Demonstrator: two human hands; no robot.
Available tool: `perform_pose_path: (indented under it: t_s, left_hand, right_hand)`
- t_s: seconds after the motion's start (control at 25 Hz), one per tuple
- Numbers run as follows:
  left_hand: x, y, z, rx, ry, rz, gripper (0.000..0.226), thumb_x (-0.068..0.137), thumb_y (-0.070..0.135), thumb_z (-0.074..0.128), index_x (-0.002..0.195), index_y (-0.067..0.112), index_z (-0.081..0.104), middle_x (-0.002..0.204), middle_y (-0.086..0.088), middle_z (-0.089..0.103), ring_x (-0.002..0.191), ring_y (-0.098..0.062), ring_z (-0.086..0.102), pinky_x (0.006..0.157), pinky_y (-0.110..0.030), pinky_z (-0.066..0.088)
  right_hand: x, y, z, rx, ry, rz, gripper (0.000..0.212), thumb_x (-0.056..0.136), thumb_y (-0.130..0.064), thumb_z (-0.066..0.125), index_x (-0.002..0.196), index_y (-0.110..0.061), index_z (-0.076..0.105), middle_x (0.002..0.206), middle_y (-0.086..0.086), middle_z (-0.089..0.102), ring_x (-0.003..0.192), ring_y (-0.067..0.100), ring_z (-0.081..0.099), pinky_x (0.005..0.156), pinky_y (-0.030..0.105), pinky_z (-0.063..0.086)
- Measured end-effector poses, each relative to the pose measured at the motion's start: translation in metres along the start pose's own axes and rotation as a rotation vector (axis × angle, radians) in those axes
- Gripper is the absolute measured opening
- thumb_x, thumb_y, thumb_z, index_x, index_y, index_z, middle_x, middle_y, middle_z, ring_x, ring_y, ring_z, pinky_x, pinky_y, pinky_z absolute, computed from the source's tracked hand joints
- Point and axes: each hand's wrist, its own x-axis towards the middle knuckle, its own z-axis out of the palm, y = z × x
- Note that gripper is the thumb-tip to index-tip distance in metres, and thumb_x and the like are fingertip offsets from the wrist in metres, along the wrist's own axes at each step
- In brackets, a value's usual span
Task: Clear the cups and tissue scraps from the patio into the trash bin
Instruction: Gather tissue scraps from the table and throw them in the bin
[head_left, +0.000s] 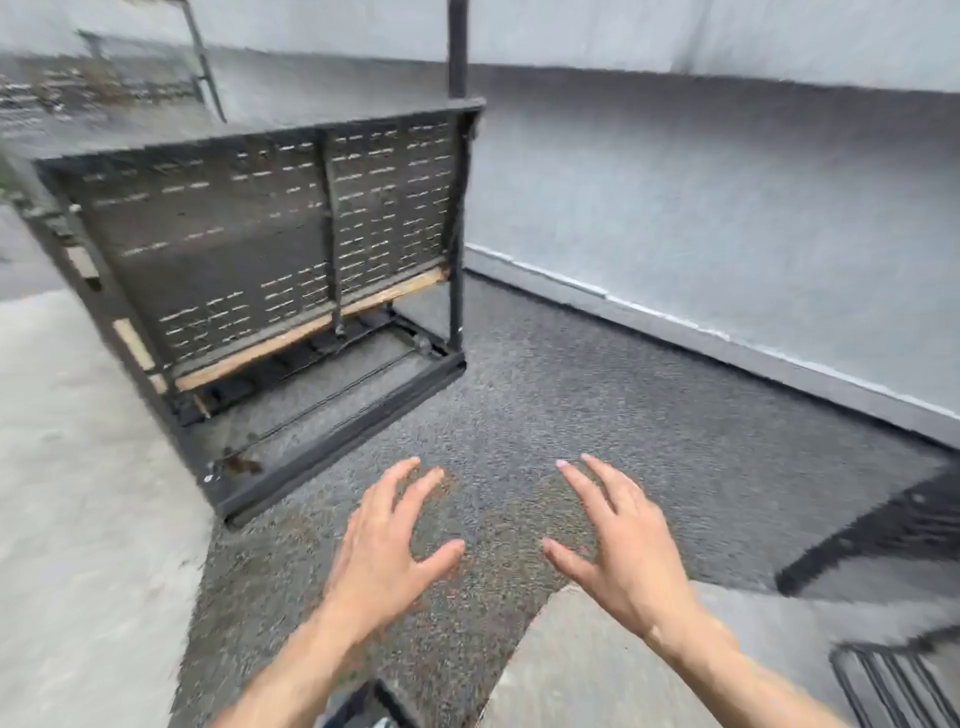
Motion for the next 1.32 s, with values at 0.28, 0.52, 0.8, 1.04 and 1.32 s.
perform_pose_path:
  t_s: [0.28, 0.52, 0.8, 1.04, 1.32]
  left_hand:
    - [0.034, 0.153, 0.033, -0.154, -0.087, 0.466, 0.071, 0.078, 0.058, 0.067, 0.139, 0.028, 0.045, 0.147, 0.005, 0.035, 0.136, -0.015, 0.035, 0.11, -0.038, 0.032]
    - [-0.005, 0.342, 0.111, -0.368, -0.234, 0.856, 0.07, 0.077, 0.068, 0.054, 0.139, 0.04, 0.039, 0.145, 0.018, 0.032, 0.133, -0.004, 0.033, 0.107, -0.032, 0.033]
    - [-0.164, 0.595, 0.195, -0.567, -0.477, 1.261, 0.07, 0.077, 0.067, 0.055, 0.14, 0.041, 0.036, 0.144, 0.018, 0.034, 0.134, -0.003, 0.033, 0.108, -0.036, 0.035]
    - [-0.356, 0.776, 0.241, -0.761, -0.685, 1.471, 0.067, 0.076, 0.066, 0.057, 0.136, 0.044, 0.037, 0.139, 0.017, 0.036, 0.129, -0.006, 0.039, 0.105, -0.039, 0.04]
    - [-0.501, 0.896, 0.281, -0.81, -0.86, 1.659, 0.07, 0.078, 0.067, 0.056, 0.14, 0.038, 0.038, 0.145, 0.014, 0.036, 0.135, -0.008, 0.035, 0.107, -0.042, 0.039]
  right_hand:
    - [-0.146, 0.061, -0.126, -0.212, 0.202, 0.37, 0.081, 0.074, -0.069, 0.054, 0.144, -0.043, 0.024, 0.149, -0.007, 0.034, 0.133, 0.018, 0.038, 0.098, 0.04, 0.044]
    - [-0.315, 0.1, -0.241, -0.439, 0.346, 0.728, 0.077, 0.077, -0.07, 0.049, 0.144, -0.044, 0.021, 0.15, -0.009, 0.032, 0.135, 0.015, 0.034, 0.098, 0.035, 0.042]
    - [-0.561, 0.105, -0.353, -0.642, 0.511, 1.134, 0.073, 0.08, -0.069, 0.046, 0.143, -0.042, 0.021, 0.15, -0.009, 0.031, 0.131, 0.017, 0.038, 0.1, 0.036, 0.04]
    - [-0.776, 0.079, -0.433, -0.788, 0.556, 1.453, 0.075, 0.08, -0.068, 0.047, 0.146, -0.041, 0.023, 0.15, -0.009, 0.031, 0.137, 0.015, 0.03, 0.105, 0.035, 0.035]
    - [-0.919, 0.06, -0.475, -0.862, 0.558, 1.738, 0.076, 0.081, -0.068, 0.049, 0.146, -0.04, 0.021, 0.151, -0.007, 0.03, 0.137, 0.015, 0.029, 0.102, 0.038, 0.038]
